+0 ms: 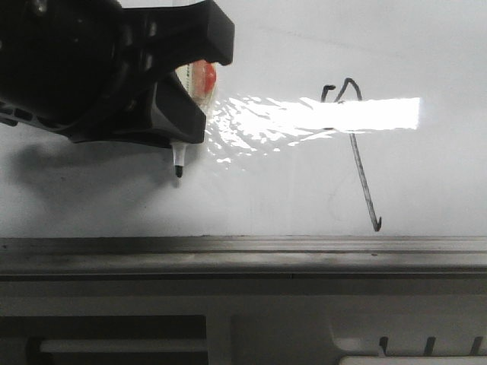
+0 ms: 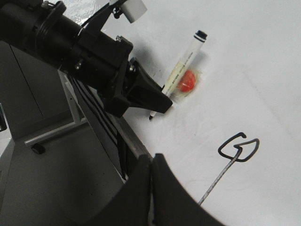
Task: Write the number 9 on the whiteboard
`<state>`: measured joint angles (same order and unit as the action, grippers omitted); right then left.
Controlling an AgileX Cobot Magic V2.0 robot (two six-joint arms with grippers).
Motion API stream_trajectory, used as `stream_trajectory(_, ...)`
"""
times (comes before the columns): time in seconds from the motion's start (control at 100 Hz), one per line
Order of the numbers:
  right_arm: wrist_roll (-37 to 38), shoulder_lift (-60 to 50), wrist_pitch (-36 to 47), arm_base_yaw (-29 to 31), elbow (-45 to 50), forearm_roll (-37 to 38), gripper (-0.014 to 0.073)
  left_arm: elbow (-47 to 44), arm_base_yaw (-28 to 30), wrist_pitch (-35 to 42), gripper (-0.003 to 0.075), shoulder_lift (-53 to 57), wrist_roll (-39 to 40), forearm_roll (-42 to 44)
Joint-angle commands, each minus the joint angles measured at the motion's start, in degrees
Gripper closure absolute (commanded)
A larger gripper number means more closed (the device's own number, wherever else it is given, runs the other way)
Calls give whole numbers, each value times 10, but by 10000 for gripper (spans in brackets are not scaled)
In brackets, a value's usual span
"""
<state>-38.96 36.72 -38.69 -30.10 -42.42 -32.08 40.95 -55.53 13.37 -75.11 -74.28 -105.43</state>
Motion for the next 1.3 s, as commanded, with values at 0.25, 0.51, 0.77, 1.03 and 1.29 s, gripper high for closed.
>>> stream_trajectory(0.25,2,0,27,3,-13,-10,663,11,7,57,422,-3,8,-10)
stream_trajectory(0.51,3,0,23,3,-13,-10,663,12,7,59,274,3,8,-10)
stream_trajectory(0.77,2,-57,58,3,34,1,661,-14,-34,92,122,107,-41,-10)
stream_trajectory(1.03,2,-252,185,3,199,5,661,-124,-146,111,309,325,-127,-10)
stream_trajectory(1.29,2,-376,171,3,247,-11,663,-191,-202,91,740,487,-129,-10)
